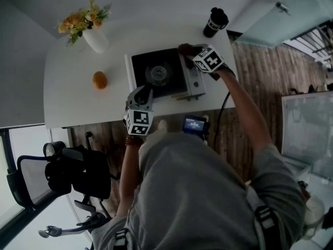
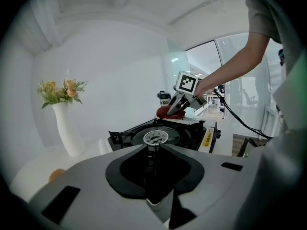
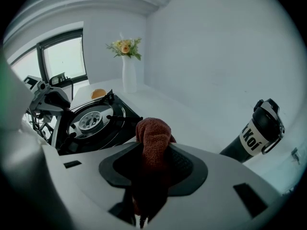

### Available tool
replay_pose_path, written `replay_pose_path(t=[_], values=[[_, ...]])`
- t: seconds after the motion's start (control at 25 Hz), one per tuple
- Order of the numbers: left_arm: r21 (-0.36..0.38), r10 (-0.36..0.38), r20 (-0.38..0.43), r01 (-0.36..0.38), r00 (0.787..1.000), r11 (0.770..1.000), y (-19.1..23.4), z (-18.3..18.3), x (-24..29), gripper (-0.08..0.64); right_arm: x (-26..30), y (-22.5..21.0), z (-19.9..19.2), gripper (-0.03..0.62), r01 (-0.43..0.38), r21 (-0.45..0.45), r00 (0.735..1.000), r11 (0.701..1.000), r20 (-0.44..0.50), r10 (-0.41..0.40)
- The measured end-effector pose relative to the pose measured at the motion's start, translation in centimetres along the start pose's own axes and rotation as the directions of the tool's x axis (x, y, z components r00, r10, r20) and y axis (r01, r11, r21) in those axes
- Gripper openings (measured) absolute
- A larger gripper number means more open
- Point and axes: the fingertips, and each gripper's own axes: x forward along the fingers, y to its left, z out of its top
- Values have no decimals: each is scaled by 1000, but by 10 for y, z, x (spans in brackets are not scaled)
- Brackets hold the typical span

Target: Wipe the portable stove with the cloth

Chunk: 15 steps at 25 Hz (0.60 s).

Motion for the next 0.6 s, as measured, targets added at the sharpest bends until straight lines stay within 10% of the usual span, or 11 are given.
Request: replay_pose_path(t=[0.6], values=[[-26,-35,10,35,999,999,-1,2,0,103,-18,27,-20,158,-18,6,1000,1000,19,18]])
